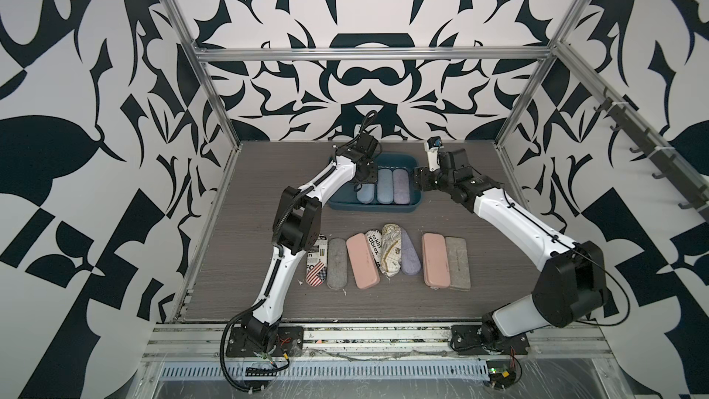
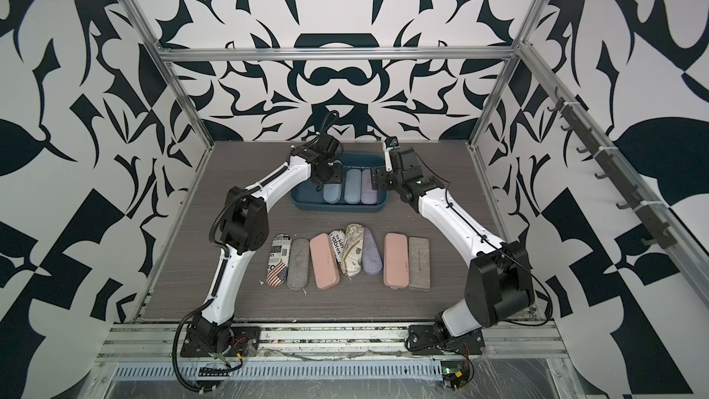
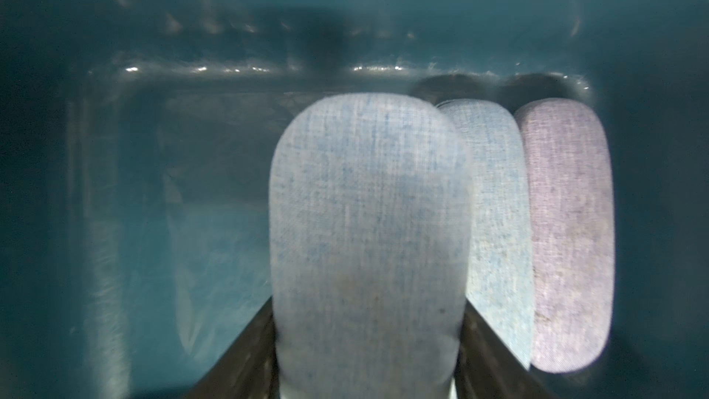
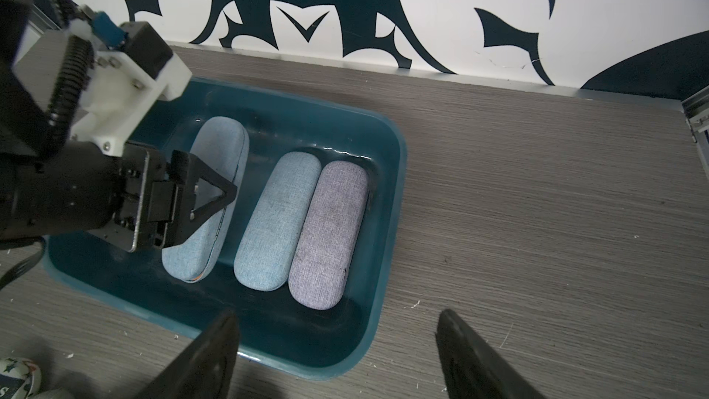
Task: Put the glasses cases into the storage boxes
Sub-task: Place the glasses case in the storage box.
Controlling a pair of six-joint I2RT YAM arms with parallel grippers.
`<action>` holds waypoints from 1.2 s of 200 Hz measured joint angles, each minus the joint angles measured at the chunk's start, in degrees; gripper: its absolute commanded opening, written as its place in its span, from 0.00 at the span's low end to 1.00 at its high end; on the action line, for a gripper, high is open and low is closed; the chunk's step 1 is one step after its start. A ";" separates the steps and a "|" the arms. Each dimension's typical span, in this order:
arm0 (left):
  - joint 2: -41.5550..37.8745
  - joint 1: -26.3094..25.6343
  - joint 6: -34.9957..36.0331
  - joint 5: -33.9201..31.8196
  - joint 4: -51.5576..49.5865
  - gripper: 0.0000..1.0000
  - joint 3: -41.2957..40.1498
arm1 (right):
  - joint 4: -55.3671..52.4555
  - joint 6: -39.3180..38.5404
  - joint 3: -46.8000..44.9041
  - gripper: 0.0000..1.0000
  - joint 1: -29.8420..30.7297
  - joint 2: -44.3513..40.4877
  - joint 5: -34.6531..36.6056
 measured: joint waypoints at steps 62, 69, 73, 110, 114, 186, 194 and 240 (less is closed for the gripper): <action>1.79 0.00 -0.31 0.07 0.17 0.56 0.00 | 0.02 0.00 0.00 0.84 0.00 0.02 -0.02; 1.97 0.00 -0.42 0.11 0.20 0.56 0.07 | 0.00 0.00 0.00 0.84 -0.04 0.02 -0.02; 2.08 0.00 -0.48 0.17 0.26 0.56 0.11 | 0.00 0.00 0.00 0.84 -0.11 0.02 -0.02; 3.74 0.00 -1.03 1.25 0.70 0.56 1.16 | 0.00 0.00 0.00 0.83 -0.26 0.02 -0.04; 3.89 0.00 -1.05 1.31 0.70 0.57 1.20 | 0.02 0.00 0.00 0.84 -0.26 0.02 -0.02; 4.35 0.00 -1.68 2.16 0.74 0.74 1.44 | -0.02 0.00 0.00 0.84 -0.35 0.02 -0.02; 4.35 0.00 -1.70 2.19 0.74 0.75 1.44 | -0.02 0.00 0.00 0.84 -0.35 0.02 -0.04; 4.35 0.02 -2.14 2.51 0.92 0.79 1.44 | -0.02 0.00 0.00 0.84 -0.35 0.02 -0.04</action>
